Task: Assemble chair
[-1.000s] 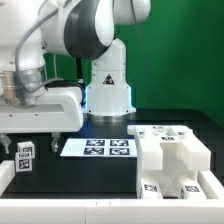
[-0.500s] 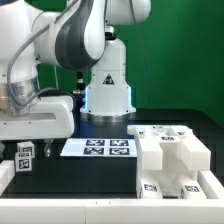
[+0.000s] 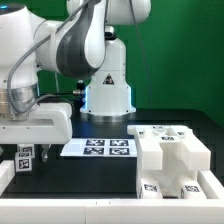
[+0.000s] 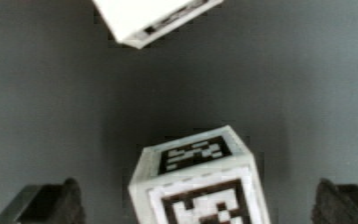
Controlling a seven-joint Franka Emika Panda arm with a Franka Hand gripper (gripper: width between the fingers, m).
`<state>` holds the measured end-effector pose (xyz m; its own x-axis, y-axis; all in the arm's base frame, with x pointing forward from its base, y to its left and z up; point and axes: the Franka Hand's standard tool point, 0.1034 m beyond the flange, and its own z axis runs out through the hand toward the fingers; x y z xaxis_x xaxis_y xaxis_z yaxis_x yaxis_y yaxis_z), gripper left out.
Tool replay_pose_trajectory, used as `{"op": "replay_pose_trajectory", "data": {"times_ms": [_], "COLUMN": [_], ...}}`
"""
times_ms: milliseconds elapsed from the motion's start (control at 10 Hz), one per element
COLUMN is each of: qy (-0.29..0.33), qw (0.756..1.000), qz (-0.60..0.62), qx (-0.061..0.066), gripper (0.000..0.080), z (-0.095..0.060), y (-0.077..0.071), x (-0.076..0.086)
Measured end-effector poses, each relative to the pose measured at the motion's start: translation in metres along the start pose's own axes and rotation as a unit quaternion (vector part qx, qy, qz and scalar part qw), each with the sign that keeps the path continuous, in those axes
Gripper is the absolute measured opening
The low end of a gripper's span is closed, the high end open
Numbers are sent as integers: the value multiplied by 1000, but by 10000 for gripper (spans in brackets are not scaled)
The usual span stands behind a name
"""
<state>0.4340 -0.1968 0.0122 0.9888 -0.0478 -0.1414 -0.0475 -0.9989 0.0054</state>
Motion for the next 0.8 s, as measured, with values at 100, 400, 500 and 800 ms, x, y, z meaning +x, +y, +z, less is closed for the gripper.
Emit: {"op": "replay_pose_trajectory", "data": {"times_ms": [100, 400, 500, 800], "qy": [0, 0, 0, 1], "qw": [1000, 1000, 1000, 1000], "qz": [0, 0, 0, 4], "qx": [0, 0, 0, 2], "gripper": [526, 282, 282, 282], "z": [0, 0, 0, -3], "y": [0, 0, 0, -10], "x": [0, 0, 0, 3]}}
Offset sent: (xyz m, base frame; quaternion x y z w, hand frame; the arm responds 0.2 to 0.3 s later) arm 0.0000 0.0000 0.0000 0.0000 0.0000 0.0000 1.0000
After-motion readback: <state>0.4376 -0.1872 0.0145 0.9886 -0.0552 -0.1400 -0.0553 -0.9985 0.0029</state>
